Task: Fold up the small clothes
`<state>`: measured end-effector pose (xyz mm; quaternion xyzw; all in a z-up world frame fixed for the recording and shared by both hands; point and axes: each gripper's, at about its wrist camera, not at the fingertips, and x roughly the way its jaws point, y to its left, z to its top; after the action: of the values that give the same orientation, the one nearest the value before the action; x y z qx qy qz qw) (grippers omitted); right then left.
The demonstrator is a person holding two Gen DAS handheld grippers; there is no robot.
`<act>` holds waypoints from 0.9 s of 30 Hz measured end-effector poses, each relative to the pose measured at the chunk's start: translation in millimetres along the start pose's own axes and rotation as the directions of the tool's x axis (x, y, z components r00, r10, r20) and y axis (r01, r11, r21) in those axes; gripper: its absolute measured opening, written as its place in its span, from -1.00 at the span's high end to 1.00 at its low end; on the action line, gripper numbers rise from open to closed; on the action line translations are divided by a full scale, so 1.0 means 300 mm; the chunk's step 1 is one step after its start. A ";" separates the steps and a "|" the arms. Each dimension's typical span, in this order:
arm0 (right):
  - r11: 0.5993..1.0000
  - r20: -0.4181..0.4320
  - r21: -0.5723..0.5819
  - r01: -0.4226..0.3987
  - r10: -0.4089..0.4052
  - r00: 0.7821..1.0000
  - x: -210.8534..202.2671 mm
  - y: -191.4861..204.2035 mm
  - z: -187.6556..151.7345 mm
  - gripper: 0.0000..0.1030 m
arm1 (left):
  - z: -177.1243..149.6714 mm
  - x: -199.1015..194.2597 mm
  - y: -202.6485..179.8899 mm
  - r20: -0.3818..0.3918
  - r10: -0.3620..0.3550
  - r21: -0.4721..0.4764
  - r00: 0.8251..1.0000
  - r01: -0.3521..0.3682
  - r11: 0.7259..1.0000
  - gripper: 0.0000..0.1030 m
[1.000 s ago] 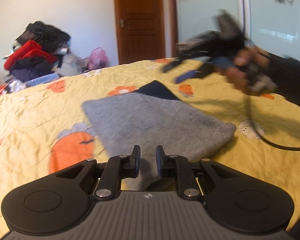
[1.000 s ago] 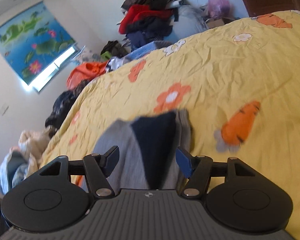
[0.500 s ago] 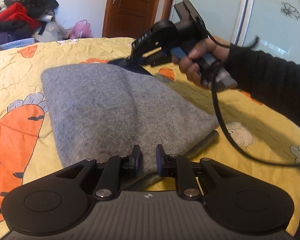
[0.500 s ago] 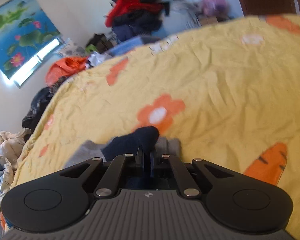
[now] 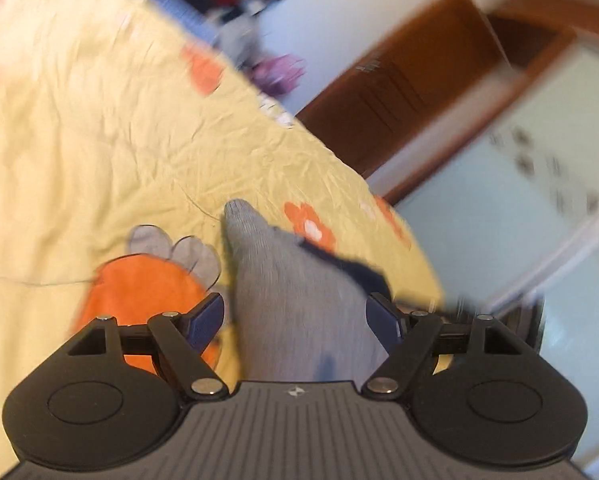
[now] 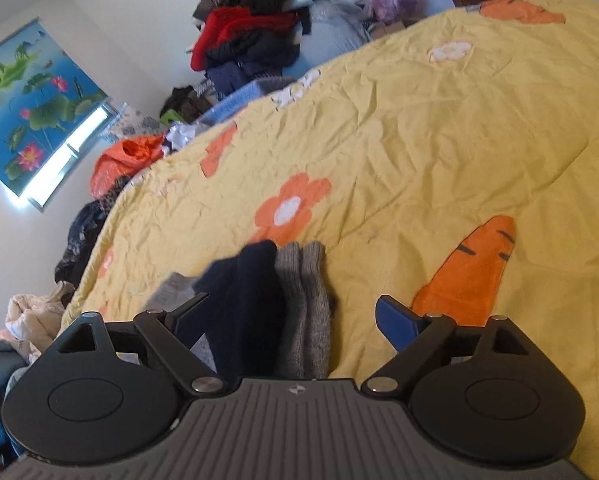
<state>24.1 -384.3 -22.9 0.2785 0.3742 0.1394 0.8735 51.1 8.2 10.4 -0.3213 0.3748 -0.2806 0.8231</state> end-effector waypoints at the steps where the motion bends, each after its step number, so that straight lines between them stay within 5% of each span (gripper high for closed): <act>1: 1.000 -0.021 -0.005 -0.003 0.003 1.000 0.026 0.008 -0.001 -0.74 | 0.022 0.049 0.014 -0.029 -0.024 -0.054 0.999 0.022 0.998 -0.52; 6: 0.997 -0.039 -0.081 -0.014 0.011 0.999 0.089 0.053 -0.027 -0.80 | 0.040 0.212 0.043 -0.140 0.012 -0.177 0.990 -0.037 0.984 -0.42; 8: 0.995 -0.041 -0.095 -0.026 0.022 0.999 0.093 0.067 -0.039 -0.58 | 0.028 0.233 0.041 -0.146 0.057 -0.144 0.988 -0.078 0.987 0.14; 10: 0.997 -0.080 -0.040 -0.061 0.058 0.995 0.106 0.056 -0.054 0.23 | 0.023 0.238 0.026 -0.126 0.083 -0.088 0.989 -0.095 0.992 0.30; 11: 0.996 -0.077 -0.005 -0.084 0.083 0.994 0.106 0.048 -0.063 0.28 | 0.020 0.236 0.011 -0.115 0.094 -0.050 0.989 -0.101 0.994 0.37; 15: 0.990 -0.041 0.083 -0.117 0.120 0.992 0.083 0.062 -0.078 0.35 | 0.037 0.174 -0.016 -0.084 0.104 0.041 0.991 -0.101 0.994 0.47; 19: 0.962 -0.008 0.143 -0.233 0.237 0.972 0.087 0.144 -0.068 0.36 | 0.110 0.100 0.001 -0.068 0.119 0.059 0.991 -0.115 0.992 0.48; 27: 0.924 -0.013 0.195 -0.328 0.336 0.942 0.333 0.329 -0.008 0.36 | 0.354 -0.007 0.131 0.000 0.269 0.065 0.963 -0.268 0.961 0.43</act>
<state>86.9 -258.7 -23.3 0.4166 0.3534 0.2554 0.7977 143.3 68.6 36.6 -0.2396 0.4091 -0.1797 0.8619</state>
